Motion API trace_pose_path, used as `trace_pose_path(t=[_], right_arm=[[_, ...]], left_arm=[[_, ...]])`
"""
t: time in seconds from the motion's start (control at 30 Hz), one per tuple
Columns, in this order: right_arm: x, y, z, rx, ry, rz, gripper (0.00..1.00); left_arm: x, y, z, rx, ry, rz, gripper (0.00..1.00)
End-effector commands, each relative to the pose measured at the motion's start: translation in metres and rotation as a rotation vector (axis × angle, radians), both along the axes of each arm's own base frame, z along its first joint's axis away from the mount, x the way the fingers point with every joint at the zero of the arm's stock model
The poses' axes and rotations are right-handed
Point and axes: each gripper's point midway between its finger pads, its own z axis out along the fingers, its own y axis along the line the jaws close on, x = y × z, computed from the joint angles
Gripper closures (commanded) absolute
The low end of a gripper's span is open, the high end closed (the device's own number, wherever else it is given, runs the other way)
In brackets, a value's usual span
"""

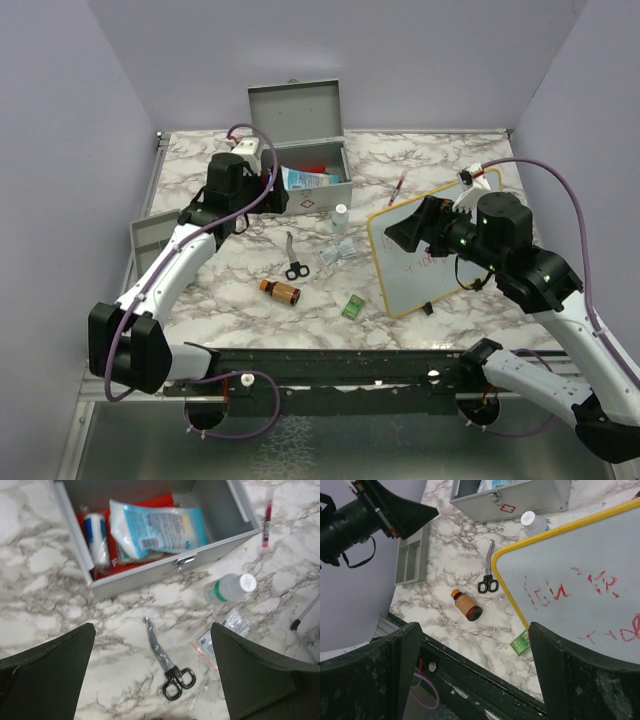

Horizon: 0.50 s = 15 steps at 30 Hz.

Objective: Organize the medicine kit
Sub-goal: Place the medical item at the medicine box.

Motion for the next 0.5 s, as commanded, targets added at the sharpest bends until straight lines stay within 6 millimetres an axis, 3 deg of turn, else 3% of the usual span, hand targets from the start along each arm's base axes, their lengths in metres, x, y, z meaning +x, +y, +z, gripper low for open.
trace_pose_path(t=[0.0,0.13,0.33,0.47], right_arm=[[0.009,0.004,-0.006,-0.003,0.060,-0.034,0.09],[0.016,0.021,-0.003,0.017,0.091,0.012,0.12],[0.033,0.050,0.002,0.039,0.116,0.084,0.21],[0.044,0.067,0.012,0.012,0.087,0.115,0.23]], left_arm=[[-0.033,0.021,-0.016,-0.111,0.092,0.041,0.01],[-0.055,0.031,-0.028,-0.191,0.093,0.082,0.01],[-0.084,0.014,-0.053,-0.225,0.170,-0.043,0.01],[-0.086,0.037,-0.060,-0.106,0.127,0.035,0.01]])
